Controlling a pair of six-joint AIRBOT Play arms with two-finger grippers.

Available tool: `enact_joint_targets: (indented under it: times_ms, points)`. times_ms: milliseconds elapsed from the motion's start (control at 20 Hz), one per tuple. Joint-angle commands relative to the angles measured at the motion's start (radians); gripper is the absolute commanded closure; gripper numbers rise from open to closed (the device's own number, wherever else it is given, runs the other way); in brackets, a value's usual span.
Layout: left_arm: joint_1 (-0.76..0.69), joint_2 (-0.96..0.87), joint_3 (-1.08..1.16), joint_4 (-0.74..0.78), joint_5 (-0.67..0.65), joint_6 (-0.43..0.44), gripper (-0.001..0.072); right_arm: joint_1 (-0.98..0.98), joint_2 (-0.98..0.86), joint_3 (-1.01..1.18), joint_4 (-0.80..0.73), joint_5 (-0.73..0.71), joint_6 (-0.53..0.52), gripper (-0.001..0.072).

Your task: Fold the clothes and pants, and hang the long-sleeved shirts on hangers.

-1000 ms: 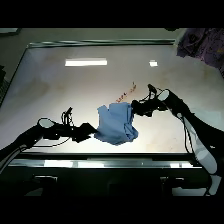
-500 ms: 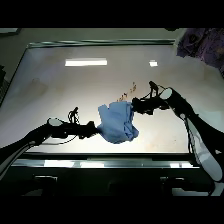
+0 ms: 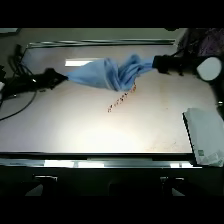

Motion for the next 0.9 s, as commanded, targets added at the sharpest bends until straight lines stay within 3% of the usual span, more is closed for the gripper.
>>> enact_joint_targets:
  times_ms: [0, 250, 450, 650, 850]
  points:
    - [0.117, 0.142, 0.28, 0.185, -0.008, -0.079, 0.0694, 0.0, 0.133, 0.233, -0.193, 0.0, 0.035, 0.0676]
    - [0.142, 0.317, 0.367, 0.189, -0.023, -0.081, 0.0693, 0.0, 0.314, 0.328, -0.14, 0.02, 0.009, 0.0675]
    - [0.141, 0.363, 0.367, 0.162, -0.053, -0.103, 0.0692, 0.0, 0.358, 0.328, 0.015, 0.037, -0.007, 0.0675]
    - [0.14, 0.317, 0.366, 0.151, -0.053, -0.106, 0.0692, 0.0, 0.268, 0.328, 0.051, -0.021, -0.024, 0.0675]
    - [0.083, 0.162, 0.366, 0.158, -0.054, -0.102, 0.0692, 0.0, 0.032, 0.327, 0.07, -0.039, -0.008, 0.0675]
